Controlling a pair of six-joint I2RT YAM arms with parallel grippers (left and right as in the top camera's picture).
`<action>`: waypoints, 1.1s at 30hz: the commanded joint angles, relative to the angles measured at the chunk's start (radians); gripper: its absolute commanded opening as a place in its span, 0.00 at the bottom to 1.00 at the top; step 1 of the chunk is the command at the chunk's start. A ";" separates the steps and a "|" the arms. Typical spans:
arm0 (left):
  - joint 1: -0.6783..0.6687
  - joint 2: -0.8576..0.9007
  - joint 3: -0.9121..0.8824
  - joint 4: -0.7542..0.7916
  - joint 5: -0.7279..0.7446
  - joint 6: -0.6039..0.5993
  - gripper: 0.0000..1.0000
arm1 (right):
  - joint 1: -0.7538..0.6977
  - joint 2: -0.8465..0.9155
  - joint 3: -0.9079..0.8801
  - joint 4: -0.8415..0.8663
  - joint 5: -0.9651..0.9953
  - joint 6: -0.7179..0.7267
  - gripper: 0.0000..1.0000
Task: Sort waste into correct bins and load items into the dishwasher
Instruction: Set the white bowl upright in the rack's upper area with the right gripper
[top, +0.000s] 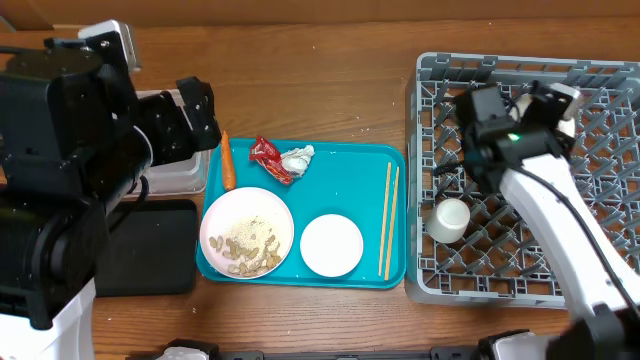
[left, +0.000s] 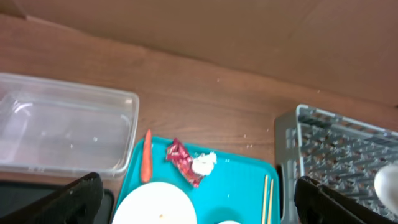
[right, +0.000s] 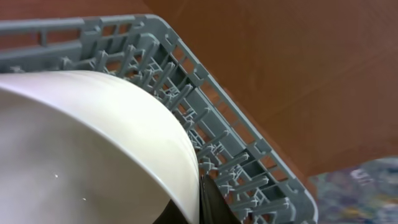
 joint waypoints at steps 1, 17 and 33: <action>0.005 0.008 0.006 -0.020 -0.002 -0.013 1.00 | 0.003 0.069 0.024 0.019 0.099 0.016 0.04; 0.005 0.021 0.005 -0.027 0.000 -0.014 1.00 | -0.095 0.209 0.024 0.180 0.049 -0.051 0.04; 0.005 0.021 0.005 -0.027 0.000 -0.013 1.00 | -0.034 0.276 0.024 0.170 0.015 -0.119 0.06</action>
